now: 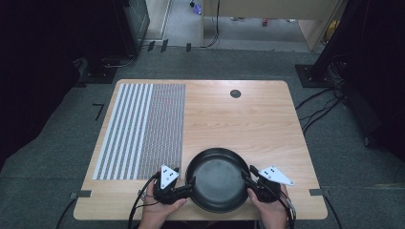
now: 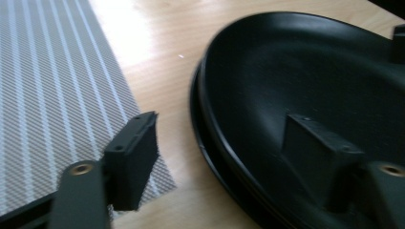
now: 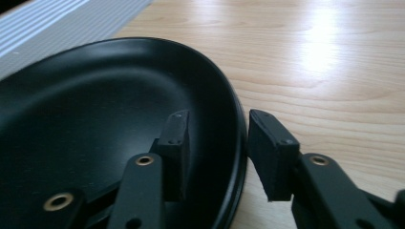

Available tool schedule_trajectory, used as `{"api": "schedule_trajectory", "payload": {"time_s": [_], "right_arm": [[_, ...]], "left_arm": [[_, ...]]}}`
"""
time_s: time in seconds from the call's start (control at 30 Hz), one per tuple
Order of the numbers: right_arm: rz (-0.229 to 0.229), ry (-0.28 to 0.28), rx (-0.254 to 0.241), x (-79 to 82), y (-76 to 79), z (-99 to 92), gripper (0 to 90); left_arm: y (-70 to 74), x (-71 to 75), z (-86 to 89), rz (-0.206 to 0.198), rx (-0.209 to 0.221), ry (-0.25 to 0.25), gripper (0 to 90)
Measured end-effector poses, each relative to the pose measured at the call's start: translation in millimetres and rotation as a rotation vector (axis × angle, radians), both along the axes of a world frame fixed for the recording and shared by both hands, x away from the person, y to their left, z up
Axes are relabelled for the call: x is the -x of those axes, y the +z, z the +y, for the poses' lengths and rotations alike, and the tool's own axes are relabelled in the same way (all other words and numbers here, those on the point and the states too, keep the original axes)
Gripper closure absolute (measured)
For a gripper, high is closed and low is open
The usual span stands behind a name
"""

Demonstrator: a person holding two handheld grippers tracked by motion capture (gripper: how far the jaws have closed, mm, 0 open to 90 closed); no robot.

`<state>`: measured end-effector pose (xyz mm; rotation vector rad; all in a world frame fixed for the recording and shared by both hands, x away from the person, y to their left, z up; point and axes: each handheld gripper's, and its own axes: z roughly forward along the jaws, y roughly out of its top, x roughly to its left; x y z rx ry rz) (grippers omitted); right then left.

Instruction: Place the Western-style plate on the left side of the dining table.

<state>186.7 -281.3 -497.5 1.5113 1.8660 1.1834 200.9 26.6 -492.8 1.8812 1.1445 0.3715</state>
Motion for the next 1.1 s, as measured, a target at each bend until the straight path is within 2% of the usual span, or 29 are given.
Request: {"api": "schedule_trajectory", "payload": {"time_s": [0.03, 0.07, 0.13, 0.2, 0.43, 0.47, 0.63, 0.67, 0.77, 0.8, 0.9, 0.97, 1.0, 1.1], "right_arm": [[0.000, 0.000, 0.000, 0.0, 0.0, 0.0, 63.4], [0.010, -0.024, -0.010, 1.0, -1.2, -1.3, 69.2], [0.019, -0.043, -0.019, 1.9, -0.6, -3.1, 74.5], [0.024, -0.049, -0.028, 2.3, 0.0, -3.8, 75.4], [0.013, -0.071, -0.026, 4.4, 0.5, -2.4, 78.7], [0.014, -0.073, -0.032, 4.9, 1.1, -2.3, 81.9], [0.018, -0.083, -0.051, 5.5, 1.0, -1.9, 82.6], [0.023, -0.087, -0.080, 5.2, 0.3, -3.8, 83.1], [0.027, -0.091, -0.110, 5.2, -0.7, -5.2, 83.6], [0.030, -0.102, -0.130, 5.3, -1.2, -5.6, 83.8], [0.029, -0.103, -0.132, 5.2, -1.4, -5.2, 83.9], [0.038, -0.091, -0.165, 4.1, -2.7, -5.3, 84.1], [0.044, -0.086, -0.177, 3.7, -3.4, -5.3, 84.0], [0.048, -0.081, -0.192, 3.2, -5.0, -4.2, 83.5]], "left_arm": [[0.0, 0.0, 0.0, 0.000, 0.000, 0.000, 33.4], [0.2, 0.0, -0.6, 0.015, 0.008, 0.001, 36.5], [-0.3, 0.6, -1.3, 0.023, 0.010, 0.003, 44.1], [-1.7, 0.8, -1.6, 0.035, -0.002, 0.006, 47.3], [-1.2, 1.9, -0.2, 0.063, 0.030, -0.009, 62.4], [-0.9, 1.6, 1.1, 0.072, 0.036, -0.012, 62.6], [-1.2, 1.2, 2.3, 0.077, 0.046, -0.017, 63.3], [-1.1, 1.1, 2.7, 0.079, 0.047, -0.018, 63.3], [-1.1, 0.8, 3.4, 0.082, 0.051, -0.018, 63.5], [-1.0, 0.2, 4.5, 0.094, 0.064, -0.018, 63.8], [-0.7, -0.5, 5.9, 0.106, 0.077, -0.020, 63.8], [-0.6, -0.7, 6.7, 0.112, 0.081, -0.026, 62.5], [-0.2, -1.8, 7.8, 0.127, 0.097, -0.027, 61.8], [0.1, -2.9, 9.4, 0.140, 0.106, -0.034, 61.8]]}}
